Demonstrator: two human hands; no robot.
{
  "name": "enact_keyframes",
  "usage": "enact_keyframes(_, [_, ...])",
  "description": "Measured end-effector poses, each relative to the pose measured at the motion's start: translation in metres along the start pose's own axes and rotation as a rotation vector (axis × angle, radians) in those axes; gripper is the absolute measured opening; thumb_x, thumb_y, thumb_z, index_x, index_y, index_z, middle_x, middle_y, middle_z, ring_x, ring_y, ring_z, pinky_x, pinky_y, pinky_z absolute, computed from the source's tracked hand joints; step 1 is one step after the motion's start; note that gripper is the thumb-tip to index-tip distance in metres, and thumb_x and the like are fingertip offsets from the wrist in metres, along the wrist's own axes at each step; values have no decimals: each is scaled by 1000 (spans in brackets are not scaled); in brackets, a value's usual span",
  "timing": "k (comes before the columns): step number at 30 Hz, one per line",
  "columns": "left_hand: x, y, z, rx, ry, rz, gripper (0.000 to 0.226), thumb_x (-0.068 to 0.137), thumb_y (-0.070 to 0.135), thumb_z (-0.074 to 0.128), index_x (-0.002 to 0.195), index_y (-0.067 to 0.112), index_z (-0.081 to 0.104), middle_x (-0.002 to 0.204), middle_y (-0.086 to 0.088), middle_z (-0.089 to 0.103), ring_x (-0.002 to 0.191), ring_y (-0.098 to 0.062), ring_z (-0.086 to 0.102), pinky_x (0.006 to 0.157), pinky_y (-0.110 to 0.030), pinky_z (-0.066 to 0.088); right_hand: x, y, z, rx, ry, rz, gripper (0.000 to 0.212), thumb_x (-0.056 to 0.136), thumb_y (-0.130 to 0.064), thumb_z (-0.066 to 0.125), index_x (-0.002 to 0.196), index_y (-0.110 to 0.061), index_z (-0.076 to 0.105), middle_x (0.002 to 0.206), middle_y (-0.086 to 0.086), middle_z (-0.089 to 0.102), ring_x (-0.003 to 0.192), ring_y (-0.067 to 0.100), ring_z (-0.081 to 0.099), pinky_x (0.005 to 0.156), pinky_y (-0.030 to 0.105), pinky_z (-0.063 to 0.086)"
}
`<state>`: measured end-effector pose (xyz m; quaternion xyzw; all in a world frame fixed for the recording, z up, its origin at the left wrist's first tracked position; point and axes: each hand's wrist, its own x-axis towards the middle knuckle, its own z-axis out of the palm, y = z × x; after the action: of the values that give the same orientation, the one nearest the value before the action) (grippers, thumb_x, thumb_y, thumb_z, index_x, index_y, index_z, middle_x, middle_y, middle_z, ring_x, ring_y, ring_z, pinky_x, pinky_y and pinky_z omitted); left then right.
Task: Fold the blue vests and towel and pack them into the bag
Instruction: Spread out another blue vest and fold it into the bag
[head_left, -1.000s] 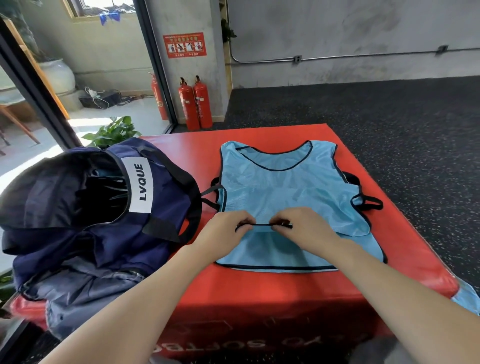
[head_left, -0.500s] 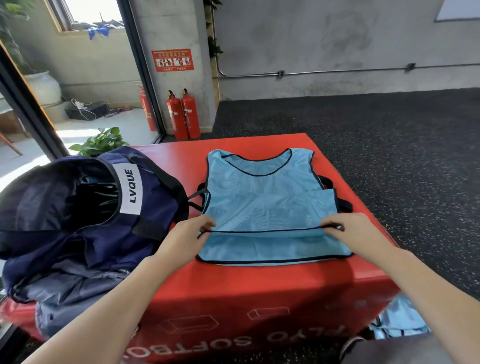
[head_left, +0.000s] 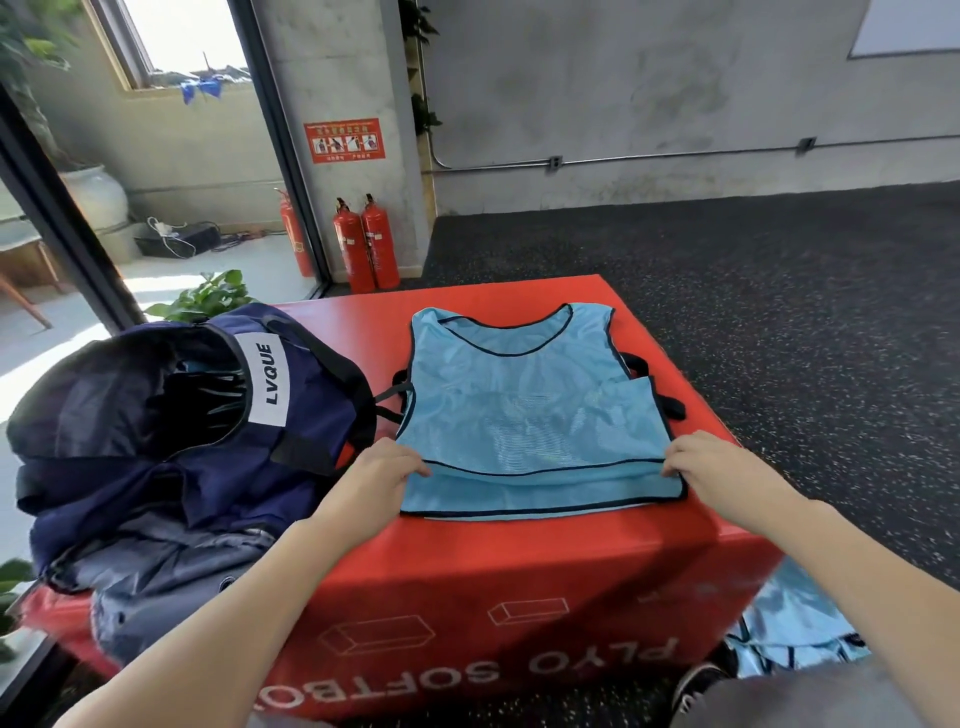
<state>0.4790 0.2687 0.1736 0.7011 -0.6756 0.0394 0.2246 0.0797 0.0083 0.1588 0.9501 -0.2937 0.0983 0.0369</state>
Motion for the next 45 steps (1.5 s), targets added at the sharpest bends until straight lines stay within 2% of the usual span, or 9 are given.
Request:
enact_keyframes(3, [-4,3,1,49,-105,9,41,87,7,45,112,21,75,111,13,70,98,-17,58,87,-39,49,-7,-1,-3,-11,-56,10,19,87,-14,67,100,-24,76,103,-9,65,100,20,60,87,34,52])
enact_keyframes(10, [-12,11,3,43,-279,-20,37,91,50,51,113,28,72,103,18,67,105,-10,58,93,-38,47,-12,-23,-12,56,-83,-69,32,88,-62,57,99,-36,72,115,-20,59,118,4,49,97,29,42])
enact_keyframes(15, [-12,8,5,32,-292,5,30,94,48,57,110,28,72,95,26,57,102,-8,56,92,-32,47,-8,-27,-7,34,-103,-138,23,93,-49,58,106,-35,71,111,-20,63,111,4,57,95,24,42])
enact_keyframes(22, [-15,4,4,8,-215,-44,17,92,15,62,105,19,73,103,8,67,103,-13,59,94,-31,48,-8,-24,-3,69,-16,-144,2,85,-29,66,87,-29,65,88,-15,61,86,12,62,77,28,51])
enact_keyframes(28, [-11,1,3,24,-54,-32,22,89,-1,64,105,9,75,100,0,68,98,-19,57,93,-18,39,-3,-27,-7,91,160,-162,22,77,-10,83,92,-21,73,89,-8,64,80,18,67,71,30,54])
enact_keyframes(31, [-6,5,-9,42,22,-44,18,88,4,71,101,14,78,94,2,73,90,-23,62,86,-36,52,-2,-24,-10,98,213,-163,23,76,-9,85,95,-20,76,88,-6,64,78,20,68,69,35,57])
enact_keyframes(33, [-1,14,-22,4,84,-125,15,89,9,72,99,18,80,94,7,75,91,-18,64,87,-34,51,-1,-25,-17,155,240,-73,19,80,-12,83,95,-21,77,89,-8,65,81,17,69,73,36,57])
enact_keyframes(38, [25,36,-63,-146,219,-307,19,88,8,71,101,18,80,94,13,70,93,-8,64,80,-2,34,10,-35,-59,499,366,244,10,81,-5,81,88,-12,80,87,-6,69,83,-6,57,82,1,36])
enact_keyframes(45, [82,73,-171,-132,441,-280,18,90,8,68,104,10,79,106,-5,74,101,-21,65,90,-26,42,42,-32,-179,542,514,358,11,87,-12,75,97,-7,79,103,8,73,97,26,65,84,28,40])
